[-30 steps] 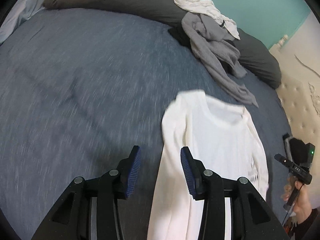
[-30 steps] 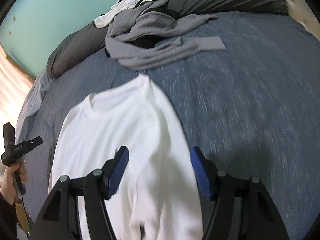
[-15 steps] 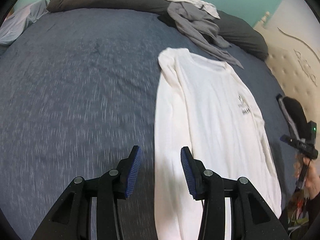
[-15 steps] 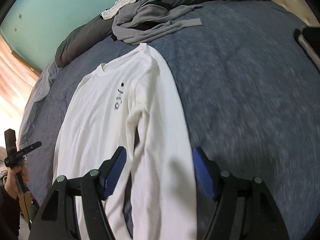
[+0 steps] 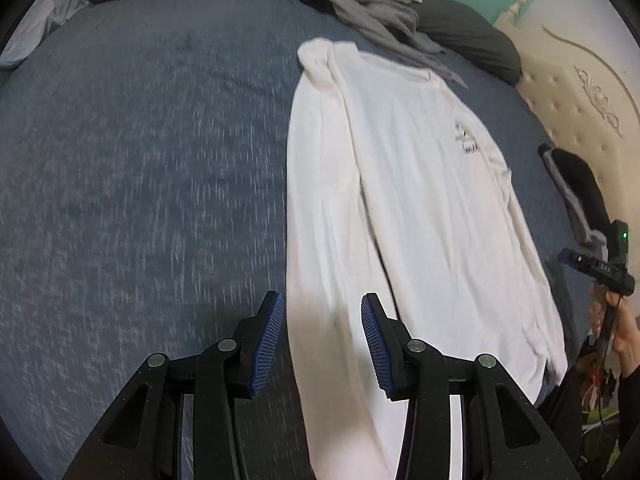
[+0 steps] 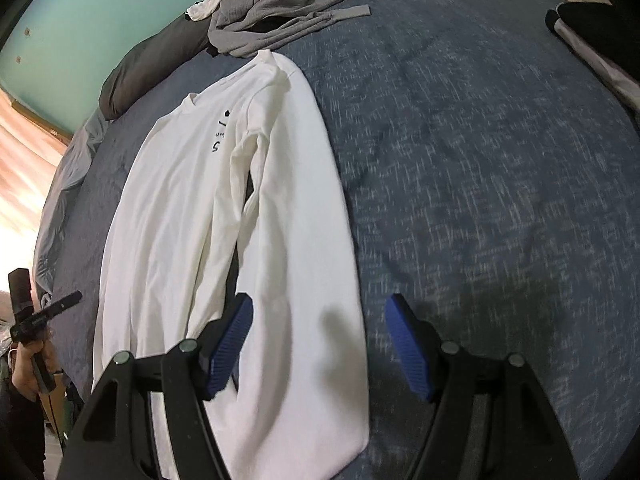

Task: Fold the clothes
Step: 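Grasp the shirt's sleeve cuff with the left gripper, then pull the sleeve outward from the shirt body with the left gripper and release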

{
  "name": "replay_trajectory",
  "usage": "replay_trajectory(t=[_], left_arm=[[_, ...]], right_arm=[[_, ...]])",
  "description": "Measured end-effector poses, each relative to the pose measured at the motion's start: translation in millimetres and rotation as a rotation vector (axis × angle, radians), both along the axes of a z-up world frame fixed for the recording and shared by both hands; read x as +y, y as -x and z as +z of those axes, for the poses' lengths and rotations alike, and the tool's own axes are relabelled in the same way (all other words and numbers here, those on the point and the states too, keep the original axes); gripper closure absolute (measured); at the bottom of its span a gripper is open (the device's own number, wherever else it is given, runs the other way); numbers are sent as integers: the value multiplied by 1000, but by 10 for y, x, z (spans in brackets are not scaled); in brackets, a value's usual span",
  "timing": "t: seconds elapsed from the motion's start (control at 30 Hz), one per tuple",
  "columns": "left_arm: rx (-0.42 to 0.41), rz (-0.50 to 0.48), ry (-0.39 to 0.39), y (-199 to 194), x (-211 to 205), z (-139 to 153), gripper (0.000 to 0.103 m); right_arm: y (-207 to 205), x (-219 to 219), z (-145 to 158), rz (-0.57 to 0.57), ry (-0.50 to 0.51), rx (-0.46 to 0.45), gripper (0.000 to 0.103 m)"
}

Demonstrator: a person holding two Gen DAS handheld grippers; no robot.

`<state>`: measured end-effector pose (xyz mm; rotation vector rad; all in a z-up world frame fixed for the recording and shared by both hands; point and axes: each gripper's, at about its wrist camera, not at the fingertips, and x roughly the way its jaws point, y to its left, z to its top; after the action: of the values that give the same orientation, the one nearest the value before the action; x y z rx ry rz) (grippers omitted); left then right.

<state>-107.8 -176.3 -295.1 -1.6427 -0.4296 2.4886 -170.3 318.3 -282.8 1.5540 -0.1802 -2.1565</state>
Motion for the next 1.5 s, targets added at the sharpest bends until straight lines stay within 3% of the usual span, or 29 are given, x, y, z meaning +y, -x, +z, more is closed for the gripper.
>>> replay_trajectory(t=[0.27, 0.6, 0.63, 0.7, 0.77, 0.83, 1.1, 1.37, 1.5], left_arm=[[-62, -9, -18, -132, 60, -260, 58], [-83, -12, -40, -185, 68, -438, 59], [-82, -15, -46, -185, 72, -450, 62], [-81, -21, -54, -184, 79, -471, 80], [-77, -27, -53, -181, 95, -471, 93], [-65, -34, -48, -180, 114, -446, 100], [26, -26, -13, -186, -100, 4, 102], [105, 103, 76, -275, -900, 567, 102], [111, 165, 103, -272, -1246, 696, 102]], right_arm=[[-232, -17, -41, 0, 36, -4, 33], [-349, -54, -50, -17, 42, -14, 33], [-355, -56, -47, -19, 41, -14, 33], [-363, -54, -42, -22, 41, -15, 33], [-373, -44, -36, -23, 40, -15, 33], [-374, -31, -30, -26, 39, -14, 33], [-339, -22, 41, -31, 34, -3, 33], [-311, -22, 82, -34, 33, 7, 33], [-319, -31, 69, -36, 30, 7, 33]])
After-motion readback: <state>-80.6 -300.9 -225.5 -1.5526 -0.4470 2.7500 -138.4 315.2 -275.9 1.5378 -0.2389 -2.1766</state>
